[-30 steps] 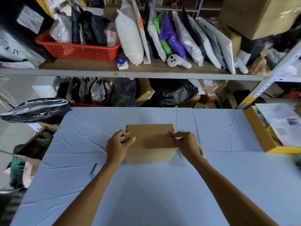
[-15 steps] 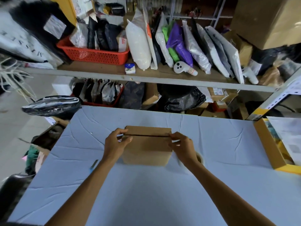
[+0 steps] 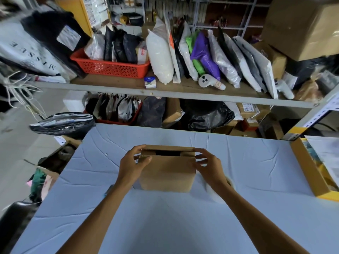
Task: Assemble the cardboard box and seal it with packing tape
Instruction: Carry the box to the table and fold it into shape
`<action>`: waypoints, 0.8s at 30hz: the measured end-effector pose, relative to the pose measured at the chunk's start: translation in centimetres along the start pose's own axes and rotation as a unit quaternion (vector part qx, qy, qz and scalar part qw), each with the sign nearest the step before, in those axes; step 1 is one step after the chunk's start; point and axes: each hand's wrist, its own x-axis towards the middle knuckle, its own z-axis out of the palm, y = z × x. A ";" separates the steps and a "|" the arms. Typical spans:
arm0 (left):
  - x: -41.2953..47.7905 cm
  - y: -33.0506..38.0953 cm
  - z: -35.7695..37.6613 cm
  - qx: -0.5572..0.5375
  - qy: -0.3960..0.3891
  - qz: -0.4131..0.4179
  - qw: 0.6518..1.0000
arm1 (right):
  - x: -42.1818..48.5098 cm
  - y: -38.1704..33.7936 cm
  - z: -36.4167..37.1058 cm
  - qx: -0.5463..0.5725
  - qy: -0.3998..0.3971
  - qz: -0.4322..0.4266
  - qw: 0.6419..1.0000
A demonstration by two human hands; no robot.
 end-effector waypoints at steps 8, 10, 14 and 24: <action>0.4 0.3 -0.3 0.023 -0.020 -0.011 0.999 | 0.1 1.1 -0.8 0.016 -0.021 0.017 1.000; 0.3 0.3 -0.2 0.028 -0.021 -0.013 0.999 | -0.3 2.7 -1.3 0.038 0.005 0.047 0.998; 0.1 0.5 0.0 0.040 -0.019 -0.010 0.999 | -0.9 6.6 -1.9 -0.069 0.043 0.123 0.989; 0.3 0.6 0.2 0.052 -0.024 -0.001 0.998 | -2.2 10.3 -2.7 -0.248 0.001 0.146 0.958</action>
